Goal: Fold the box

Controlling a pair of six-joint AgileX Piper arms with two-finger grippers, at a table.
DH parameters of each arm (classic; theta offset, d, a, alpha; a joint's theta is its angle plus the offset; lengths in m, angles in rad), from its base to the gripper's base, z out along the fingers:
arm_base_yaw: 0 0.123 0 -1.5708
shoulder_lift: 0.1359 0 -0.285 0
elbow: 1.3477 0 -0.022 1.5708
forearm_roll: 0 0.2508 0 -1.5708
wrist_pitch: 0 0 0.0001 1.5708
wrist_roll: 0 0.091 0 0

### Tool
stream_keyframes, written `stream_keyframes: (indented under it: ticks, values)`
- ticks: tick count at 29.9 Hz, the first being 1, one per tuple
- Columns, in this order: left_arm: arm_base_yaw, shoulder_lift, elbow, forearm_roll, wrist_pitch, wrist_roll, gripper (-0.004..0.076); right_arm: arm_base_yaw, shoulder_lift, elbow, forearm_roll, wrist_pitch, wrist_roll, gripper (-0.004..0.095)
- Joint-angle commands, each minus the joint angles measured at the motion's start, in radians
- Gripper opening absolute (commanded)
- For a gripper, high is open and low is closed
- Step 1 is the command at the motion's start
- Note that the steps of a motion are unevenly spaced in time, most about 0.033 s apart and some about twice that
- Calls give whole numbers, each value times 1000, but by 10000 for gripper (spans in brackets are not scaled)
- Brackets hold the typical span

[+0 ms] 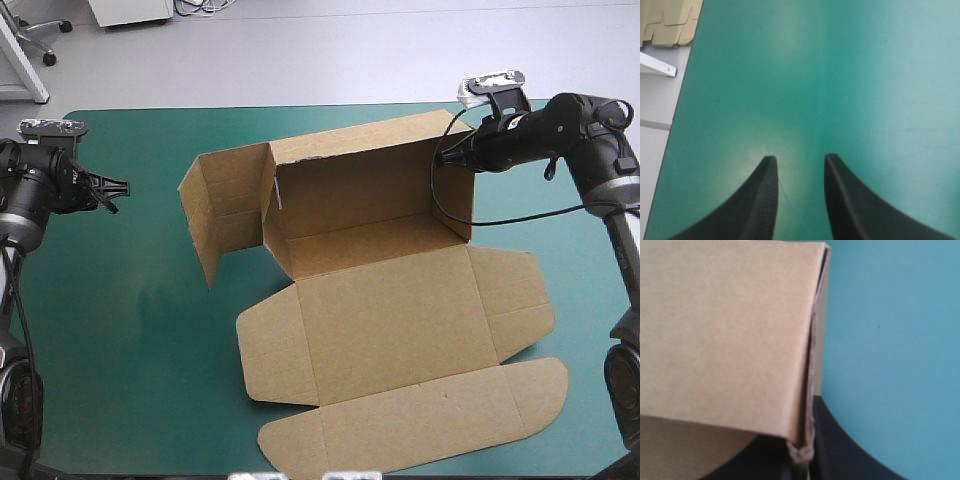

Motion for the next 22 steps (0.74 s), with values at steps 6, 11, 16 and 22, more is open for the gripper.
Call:
stream_keyframes:
  ticks: [6,11,16,22]
  values:
    - [0,-37,-28,-1,-17,0,235,-2,72,-216,-20,206,59,-31]
    - [0,-35,-28,-64,-13,23,235,-2,128,-285,-55,206,111,-31]
    - [0,-35,-28,-134,-15,59,235,-2,173,-287,-70,206,123,-31]
    - [0,-35,-28,-138,-7,71,233,-2,235,-287,-78,206,127,-31]
